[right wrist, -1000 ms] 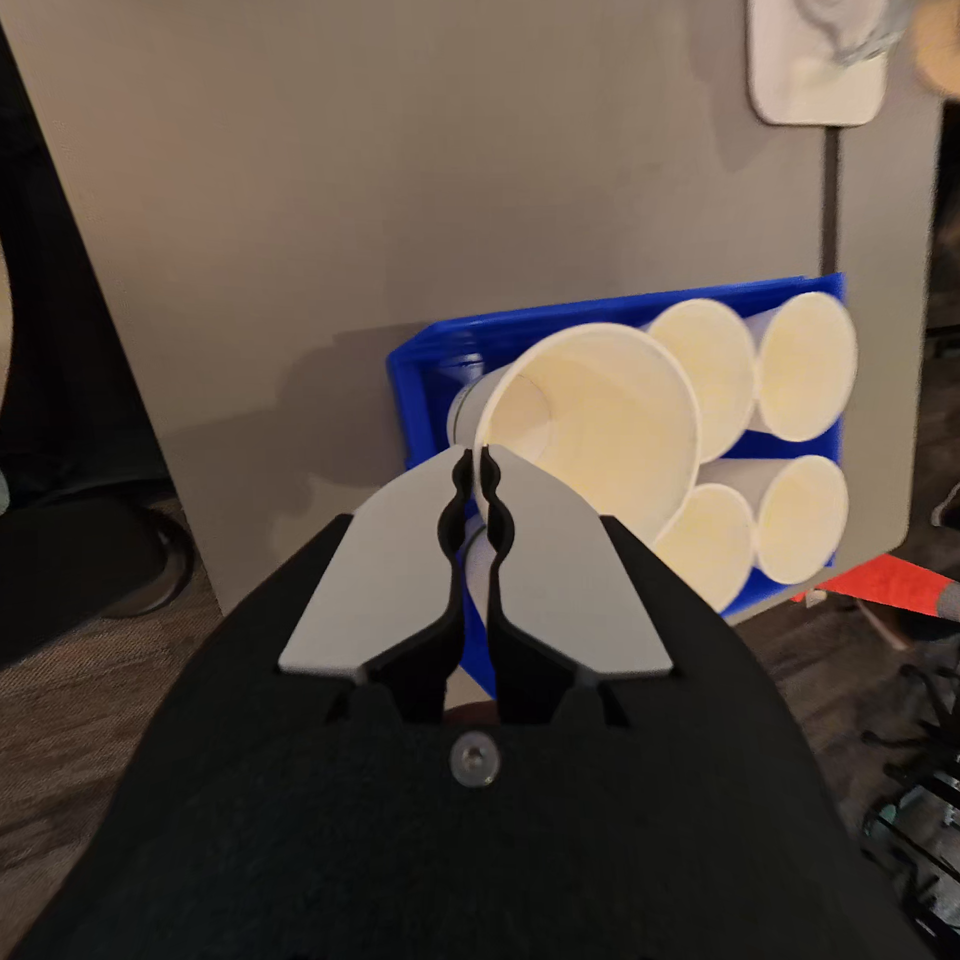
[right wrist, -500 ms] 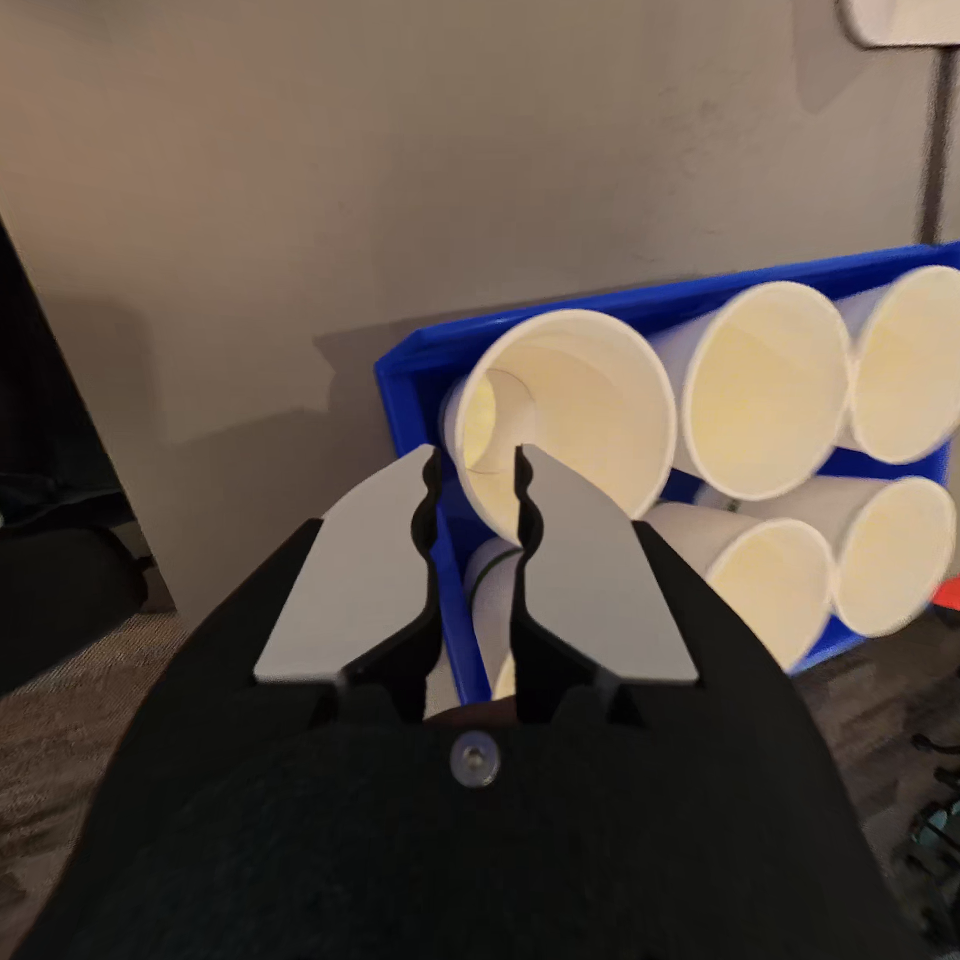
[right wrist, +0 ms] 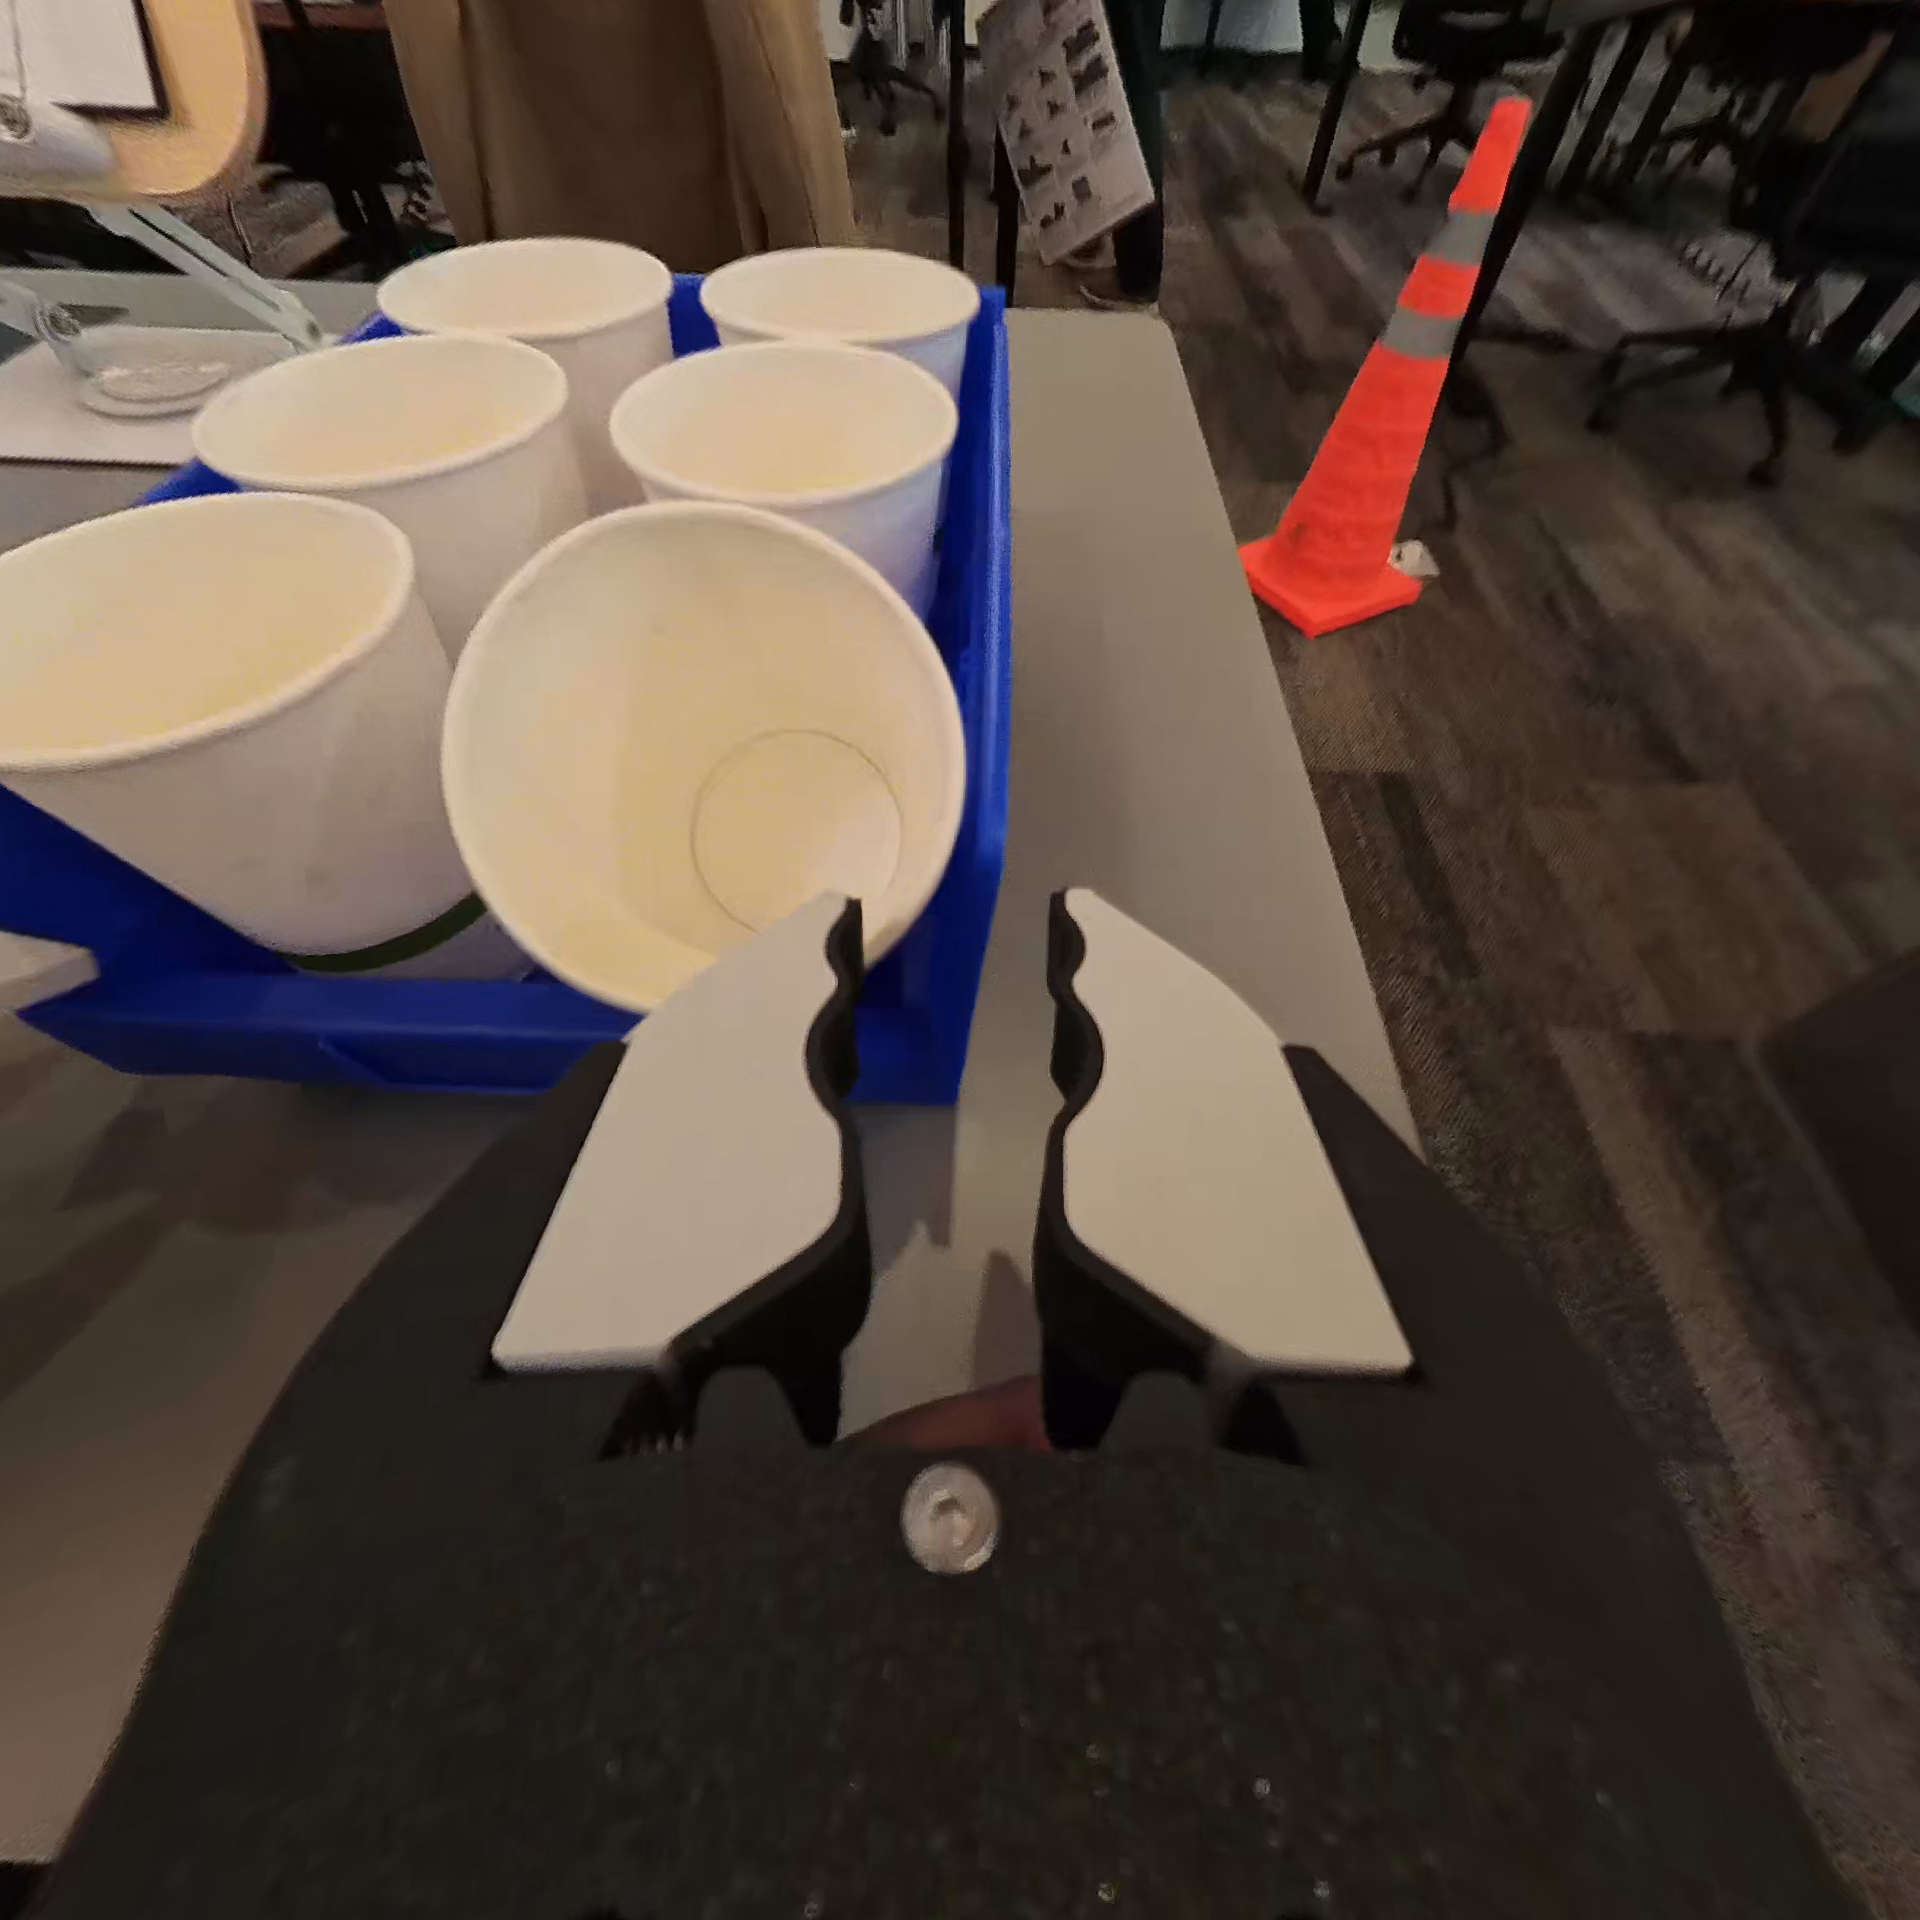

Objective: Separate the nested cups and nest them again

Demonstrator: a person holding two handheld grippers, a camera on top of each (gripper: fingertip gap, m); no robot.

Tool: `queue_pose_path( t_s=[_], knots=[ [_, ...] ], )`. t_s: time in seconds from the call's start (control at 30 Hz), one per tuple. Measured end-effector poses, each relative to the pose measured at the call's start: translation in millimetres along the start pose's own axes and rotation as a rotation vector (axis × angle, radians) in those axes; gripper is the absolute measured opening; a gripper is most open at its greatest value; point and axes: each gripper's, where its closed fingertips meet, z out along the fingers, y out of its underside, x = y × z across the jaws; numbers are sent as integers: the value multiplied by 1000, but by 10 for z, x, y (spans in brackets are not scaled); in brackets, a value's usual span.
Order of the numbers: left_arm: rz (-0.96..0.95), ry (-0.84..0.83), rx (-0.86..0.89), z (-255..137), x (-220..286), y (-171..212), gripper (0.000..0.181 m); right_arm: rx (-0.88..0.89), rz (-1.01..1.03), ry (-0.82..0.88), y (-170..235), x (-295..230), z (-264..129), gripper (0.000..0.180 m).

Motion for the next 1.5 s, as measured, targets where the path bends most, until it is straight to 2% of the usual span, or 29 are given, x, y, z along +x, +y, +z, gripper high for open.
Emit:
queue_pose_path(
  t_s=[0.17, 0.43, 0.53, 0.6, 0.67, 0.73, 0.83, 0.93, 1.0, 1.03, 1.23, 1.33, 1.5],
  knots=[
    [18, -56, -28, 173, 56, 28, 49, 29, 17, -77, -60, -69, -18, 33],
    [22, -75, -25, 159, -27, 49, 50, 57, 28, -82, -56, 42, -226, 33],
    [17, -51, -25, 95, -15, 54, 51, 31, -65, -55, 8, -33, -311, 35],
    [10, -30, -22, 55, 6, 51, 51, 21, -119, -118, 22, -293, -352, 35],
    [6, -20, -17, 26, 6, 47, 51, -1, -129, -108, 3, -404, -311, 35],
    [4, -5, -17, 11, 5, 49, 51, 4, -118, -87, -84, -370, -231, 28],
    [1, 12, -15, -20, -3, 51, 51, -39, -76, -157, -202, -371, -23, 30],
    [-1, 22, -4, -61, -22, 38, 51, -136, -158, -170, -206, -322, 232, 30],
    [-1, 35, -1, -87, -27, 33, 51, -185, -195, -223, -212, -363, 329, 9],
    [-1, 36, 4, -101, -39, 29, 51, -220, -218, -243, -215, -371, 348, 4],
    [-17, 79, -8, -111, -66, 62, 52, -495, -401, -203, -490, -131, 319, 3],
    [-18, 90, -15, -106, -54, 48, 52, -709, -454, -253, -427, -93, 380, 3],
    [21, 86, 0, -98, -12, -4, 52, -869, -496, -271, -269, -56, 582, 5]
  ],
)
